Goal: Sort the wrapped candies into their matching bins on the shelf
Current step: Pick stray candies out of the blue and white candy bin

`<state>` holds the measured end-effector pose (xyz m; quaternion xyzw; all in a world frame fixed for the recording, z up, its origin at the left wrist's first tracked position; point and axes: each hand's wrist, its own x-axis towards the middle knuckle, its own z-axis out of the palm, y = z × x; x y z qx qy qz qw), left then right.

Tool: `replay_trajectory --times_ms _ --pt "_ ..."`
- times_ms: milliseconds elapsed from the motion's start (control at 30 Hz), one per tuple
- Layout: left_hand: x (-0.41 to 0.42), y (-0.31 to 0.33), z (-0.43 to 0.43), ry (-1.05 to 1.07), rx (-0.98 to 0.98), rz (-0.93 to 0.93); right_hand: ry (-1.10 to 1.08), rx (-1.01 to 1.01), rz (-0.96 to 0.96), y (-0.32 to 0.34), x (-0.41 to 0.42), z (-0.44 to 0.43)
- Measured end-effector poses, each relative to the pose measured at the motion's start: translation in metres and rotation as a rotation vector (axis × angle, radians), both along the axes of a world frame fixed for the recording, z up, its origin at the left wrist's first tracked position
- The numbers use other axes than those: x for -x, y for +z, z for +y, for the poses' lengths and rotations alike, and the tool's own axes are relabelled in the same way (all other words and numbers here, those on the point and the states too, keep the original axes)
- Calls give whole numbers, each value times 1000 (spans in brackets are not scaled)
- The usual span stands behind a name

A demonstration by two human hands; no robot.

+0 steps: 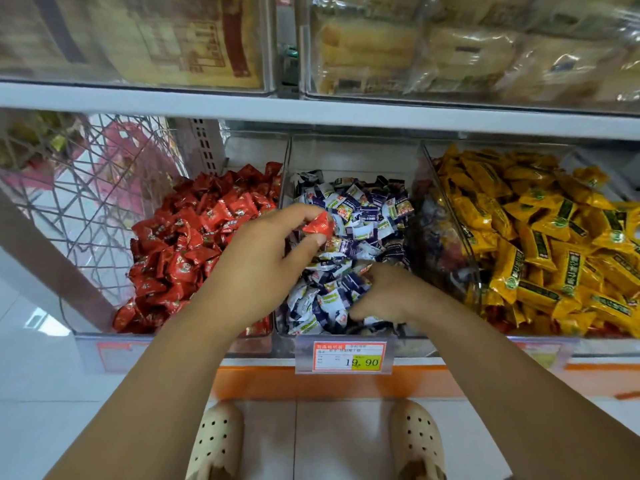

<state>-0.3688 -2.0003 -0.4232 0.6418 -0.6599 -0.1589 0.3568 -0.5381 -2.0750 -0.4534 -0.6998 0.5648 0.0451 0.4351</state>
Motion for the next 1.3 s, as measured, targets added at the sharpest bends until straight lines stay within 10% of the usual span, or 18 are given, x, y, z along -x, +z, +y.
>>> replay_trajectory --times_ms 333,700,1067,1300 --pt "-11 6 1 86 70 150 -341 155 -450 41 12 -29" --pt "-16 6 5 93 15 123 -289 171 -522 59 30 -28" --pt "-23 6 6 137 24 88 462 469 74 10 -20 -6" --pt "-29 4 7 131 8 193 459 331 334 44 10 -5"
